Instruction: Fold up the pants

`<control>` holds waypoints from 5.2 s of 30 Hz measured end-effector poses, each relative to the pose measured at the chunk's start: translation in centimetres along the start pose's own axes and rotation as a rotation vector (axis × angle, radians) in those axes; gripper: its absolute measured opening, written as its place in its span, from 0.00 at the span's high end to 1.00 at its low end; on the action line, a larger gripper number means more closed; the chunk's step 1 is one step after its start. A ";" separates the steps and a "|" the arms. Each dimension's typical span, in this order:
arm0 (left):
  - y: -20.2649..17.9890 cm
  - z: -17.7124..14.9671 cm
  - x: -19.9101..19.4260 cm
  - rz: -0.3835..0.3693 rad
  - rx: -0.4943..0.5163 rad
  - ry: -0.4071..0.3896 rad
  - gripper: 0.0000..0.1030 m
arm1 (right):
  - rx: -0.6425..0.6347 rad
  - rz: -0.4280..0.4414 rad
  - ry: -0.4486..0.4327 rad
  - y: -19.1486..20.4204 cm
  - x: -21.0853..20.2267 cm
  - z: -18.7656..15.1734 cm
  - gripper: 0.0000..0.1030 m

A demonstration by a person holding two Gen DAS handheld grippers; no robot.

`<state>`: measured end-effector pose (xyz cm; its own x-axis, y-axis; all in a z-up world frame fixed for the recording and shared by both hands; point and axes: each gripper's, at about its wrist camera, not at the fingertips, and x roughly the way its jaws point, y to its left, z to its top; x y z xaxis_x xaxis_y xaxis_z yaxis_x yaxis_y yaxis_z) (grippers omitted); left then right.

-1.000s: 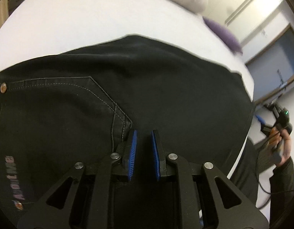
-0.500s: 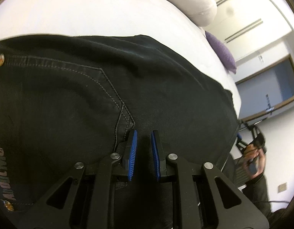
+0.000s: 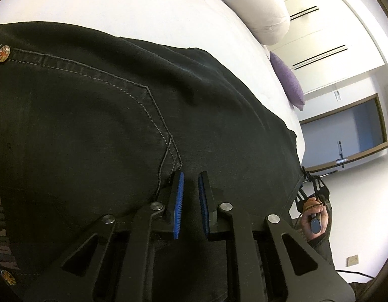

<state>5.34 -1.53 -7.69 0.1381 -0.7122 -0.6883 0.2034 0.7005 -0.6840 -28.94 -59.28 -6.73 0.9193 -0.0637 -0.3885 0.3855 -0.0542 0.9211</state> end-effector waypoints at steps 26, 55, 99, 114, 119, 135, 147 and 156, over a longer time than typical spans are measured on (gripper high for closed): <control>0.7 -0.9 -0.5 0.005 -0.021 -0.013 0.93 | -1.387 -0.491 0.379 14.9 7.3 -23.6 0.89; -4.8 0.8 1.5 -0.377 -0.248 0.051 0.11 | -1.698 -0.345 0.495 14.5 5.9 -45.2 0.89; -7.4 0.2 1.6 0.055 0.218 0.086 0.85 | -1.079 -0.223 0.748 15.0 8.5 -32.1 0.59; -6.1 -4.5 2.8 0.086 0.229 0.086 0.86 | -0.676 -0.213 1.008 11.4 24.2 -23.2 0.68; -4.4 -3.9 2.0 0.031 0.175 0.092 0.86 | -0.620 -0.196 1.037 9.8 22.6 -22.8 0.75; -2.2 -4.8 0.4 0.005 0.159 0.043 0.86 | -0.645 -0.208 1.048 7.5 10.2 -23.2 0.71; -0.6 -10.3 -12.6 -0.008 0.099 -0.205 0.85 | -0.624 -0.222 1.057 7.5 17.8 -30.5 0.55; 9.9 -16.7 -23.4 -0.072 -0.313 -0.585 0.10 | -0.599 -0.105 1.033 10.7 16.0 -31.9 0.44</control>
<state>-12.06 22.81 -2.34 0.6561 -0.6027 -0.4542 -0.0472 0.5679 -0.8218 -7.59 -29.06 -2.23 0.4047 0.7583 -0.5111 0.1861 0.4789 0.8579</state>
